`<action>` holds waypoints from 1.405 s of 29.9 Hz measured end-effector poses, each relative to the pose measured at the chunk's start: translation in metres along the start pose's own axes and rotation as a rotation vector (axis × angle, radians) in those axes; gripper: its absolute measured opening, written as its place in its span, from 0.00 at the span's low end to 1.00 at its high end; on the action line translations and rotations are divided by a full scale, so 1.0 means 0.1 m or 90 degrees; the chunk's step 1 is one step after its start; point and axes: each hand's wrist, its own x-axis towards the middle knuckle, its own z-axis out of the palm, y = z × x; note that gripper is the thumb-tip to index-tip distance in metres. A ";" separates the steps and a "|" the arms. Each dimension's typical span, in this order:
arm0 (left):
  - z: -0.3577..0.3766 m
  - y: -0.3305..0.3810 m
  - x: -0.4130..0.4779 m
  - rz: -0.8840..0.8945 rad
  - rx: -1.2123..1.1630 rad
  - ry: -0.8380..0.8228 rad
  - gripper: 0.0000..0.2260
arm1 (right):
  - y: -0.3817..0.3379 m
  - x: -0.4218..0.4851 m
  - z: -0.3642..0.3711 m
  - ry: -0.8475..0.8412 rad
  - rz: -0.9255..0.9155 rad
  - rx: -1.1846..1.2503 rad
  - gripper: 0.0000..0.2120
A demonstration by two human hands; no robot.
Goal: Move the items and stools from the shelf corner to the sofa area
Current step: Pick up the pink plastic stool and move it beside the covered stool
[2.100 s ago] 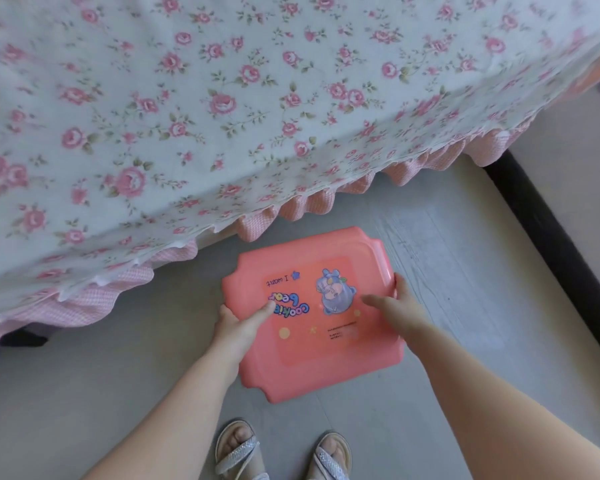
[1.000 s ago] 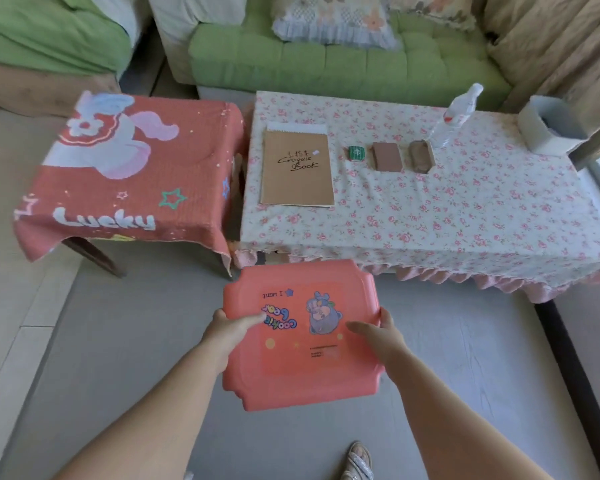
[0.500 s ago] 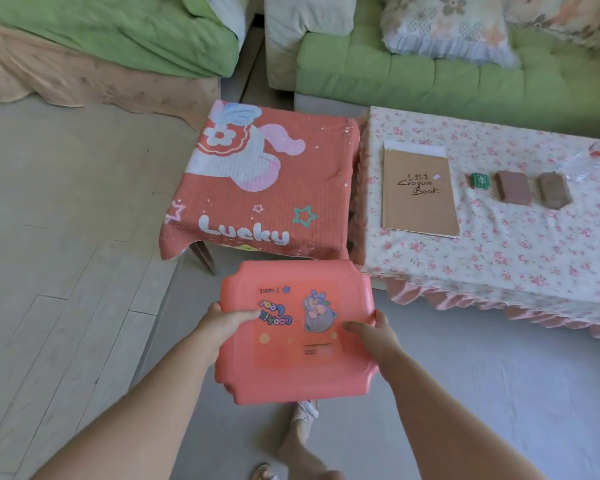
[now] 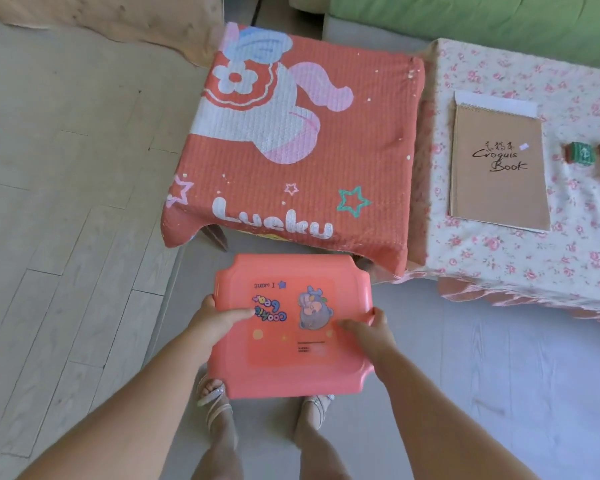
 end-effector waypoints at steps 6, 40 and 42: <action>-0.13 -0.18 0.57 -0.007 0.061 -0.066 0.37 | 0.32 0.25 0.49 0.045 0.064 0.044 0.31; 0.00 -1.78 2.51 -0.024 0.215 -0.035 0.34 | 1.65 2.00 1.94 0.001 0.138 0.037 0.35; 0.03 -1.75 2.48 -0.003 0.241 -0.013 0.34 | 1.58 1.91 1.94 0.015 0.126 -0.005 0.37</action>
